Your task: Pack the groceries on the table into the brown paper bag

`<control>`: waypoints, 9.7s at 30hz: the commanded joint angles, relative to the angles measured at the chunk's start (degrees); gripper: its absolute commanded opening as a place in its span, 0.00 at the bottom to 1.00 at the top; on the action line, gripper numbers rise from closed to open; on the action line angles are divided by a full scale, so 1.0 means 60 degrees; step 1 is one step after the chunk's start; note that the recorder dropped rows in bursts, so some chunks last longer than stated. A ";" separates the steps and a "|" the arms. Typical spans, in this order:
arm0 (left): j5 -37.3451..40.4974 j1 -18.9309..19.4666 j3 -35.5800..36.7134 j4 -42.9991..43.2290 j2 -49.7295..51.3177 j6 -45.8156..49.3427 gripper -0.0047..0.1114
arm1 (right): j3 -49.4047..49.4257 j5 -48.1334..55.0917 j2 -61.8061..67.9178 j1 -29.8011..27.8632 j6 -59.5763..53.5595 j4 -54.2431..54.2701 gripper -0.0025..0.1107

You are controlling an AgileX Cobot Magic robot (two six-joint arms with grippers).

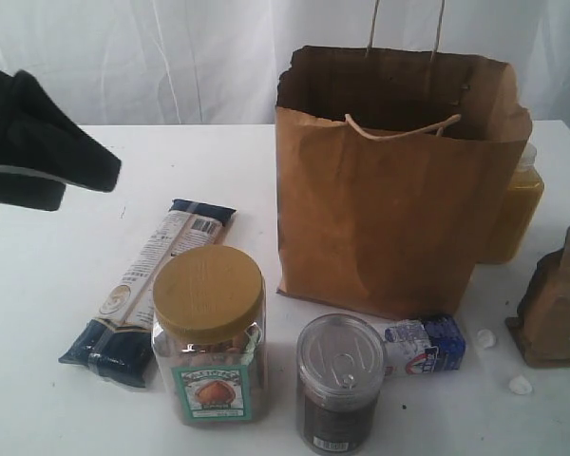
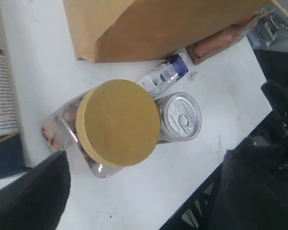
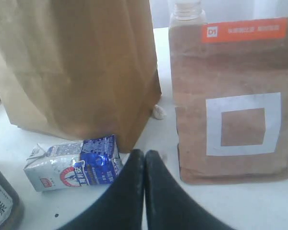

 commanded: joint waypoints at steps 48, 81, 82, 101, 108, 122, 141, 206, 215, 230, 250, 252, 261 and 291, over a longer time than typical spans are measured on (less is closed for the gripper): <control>0.1175 -0.3678 -0.3260 0.3243 0.3563 -0.0618 0.95 | 0.0005 -0.0132 -0.0034 0.0028 0.0018 -0.0026 0.02; 0.0555 -0.5045 -0.3260 0.5475 0.4376 -0.0928 0.95 | 0.0005 -0.0132 -0.0034 0.0028 0.0018 -0.0046 0.02; 0.0556 -0.5045 -0.3260 0.5475 0.4428 -0.0928 0.95 | 0.0005 -0.0132 -0.0034 0.0028 0.0018 -0.0046 0.02; 0.0816 -0.5226 -0.3260 0.5821 0.4650 -0.0941 0.95 | 0.0005 -0.0132 -0.0034 0.0028 0.0018 -0.0047 0.02; 0.0636 -0.5997 -0.3260 0.6781 0.4650 -0.1198 0.95 | 0.0005 -0.0132 -0.0034 0.0028 0.0018 -0.0047 0.02; 0.0576 -0.6058 -0.3260 0.6883 0.5385 -0.1444 0.95 | 0.0005 -0.0132 -0.0034 0.0028 0.0018 -0.0029 0.02; 0.1399 -0.6058 -0.3300 0.8225 0.5515 -0.1583 0.05 | 0.0005 -0.0132 -0.0034 0.0028 0.0018 -0.0029 0.02; 0.0124 -0.5507 -1.1490 0.5062 0.7279 -0.0267 0.04 | 0.0005 -0.0132 -0.0034 0.0028 0.0018 -0.0027 0.02; 0.0107 -0.5507 -1.1490 0.5237 0.8069 -0.0107 0.04 | 0.0005 -0.0132 -0.0034 0.0028 0.0018 -0.0049 0.02; 0.0422 -0.5507 -1.1490 0.5583 0.8752 -0.0129 0.04 | 0.0005 -0.0132 -0.0034 0.0028 0.0018 -0.0049 0.02; 0.1482 -0.5507 -1.1490 0.6186 0.9512 -0.1438 0.04 | 0.0005 -0.0132 -0.0034 0.0028 0.0018 -0.0050 0.02; 0.1676 -0.5507 -1.1490 0.6487 0.9493 -0.1537 0.04 | 0.0005 -0.0132 -0.0034 0.0028 0.0018 -0.0050 0.02; 0.2045 -0.5507 -1.1490 0.6973 0.9493 -0.1865 0.52 | 0.0005 -0.0132 -0.0034 0.0028 0.0018 -0.0050 0.02; 0.2045 -0.5507 -1.1490 0.5884 0.9277 -0.1921 0.95 | 0.0005 -0.0132 -0.0034 0.0028 0.0018 -0.0054 0.02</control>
